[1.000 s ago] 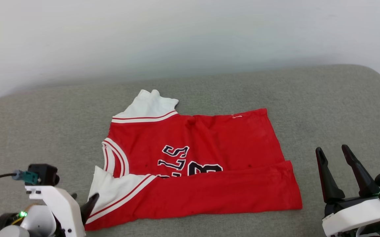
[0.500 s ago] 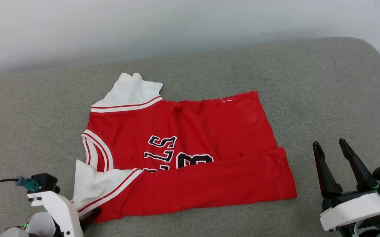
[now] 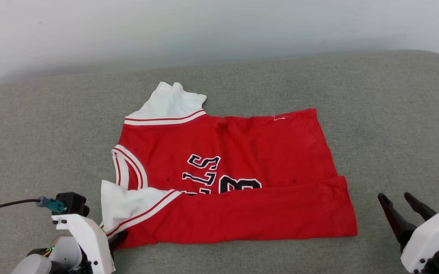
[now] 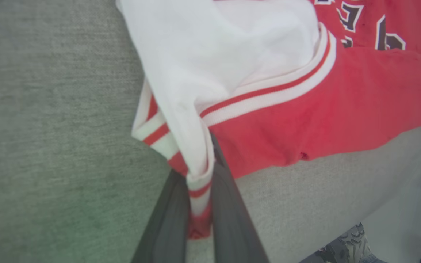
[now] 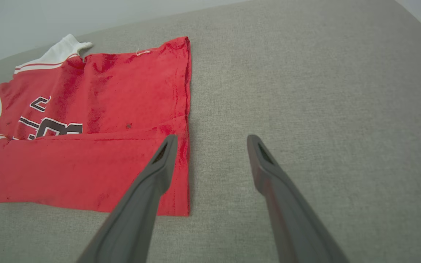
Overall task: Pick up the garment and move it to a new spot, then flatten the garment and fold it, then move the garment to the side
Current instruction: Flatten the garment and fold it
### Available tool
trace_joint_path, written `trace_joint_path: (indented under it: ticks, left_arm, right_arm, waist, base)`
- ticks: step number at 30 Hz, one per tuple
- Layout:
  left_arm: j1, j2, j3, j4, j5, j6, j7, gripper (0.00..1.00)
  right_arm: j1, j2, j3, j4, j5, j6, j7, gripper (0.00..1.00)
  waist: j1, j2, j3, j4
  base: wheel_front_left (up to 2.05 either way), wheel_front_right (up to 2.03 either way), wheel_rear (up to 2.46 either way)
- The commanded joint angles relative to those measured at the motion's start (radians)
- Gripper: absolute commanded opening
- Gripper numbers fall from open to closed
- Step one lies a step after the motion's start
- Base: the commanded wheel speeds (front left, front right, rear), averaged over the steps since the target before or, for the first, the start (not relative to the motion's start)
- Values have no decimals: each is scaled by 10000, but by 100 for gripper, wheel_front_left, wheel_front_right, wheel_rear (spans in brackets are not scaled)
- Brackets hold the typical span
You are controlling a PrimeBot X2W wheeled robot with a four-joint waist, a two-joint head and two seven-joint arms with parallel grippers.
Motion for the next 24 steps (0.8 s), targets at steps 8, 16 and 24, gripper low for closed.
trace_joint_path:
  ticks: [8,16,24]
  left_arm:
    - [-492,202,42,-1455,469,251,-237,0]
    - [-676,134,-276,-2411,805,503,0,0]
    - [-405,105,-404,-2386,699,618,144,0]
  right_arm:
    - [-679,-525,-21,549,942,-4,3251,100]
    - [-1448,-155,520,1770,1272,-4,4087,100]
    - [-1528,59,1264,2631,1737,10,4313,0]
  waist:
    - [0,-1,525,763]
    - [0,-1,1077,1216]
    - [0,-1,1129,1232]
  base:
    - [0,0,0]
    - [0,0,0]
    - [0,0,0]
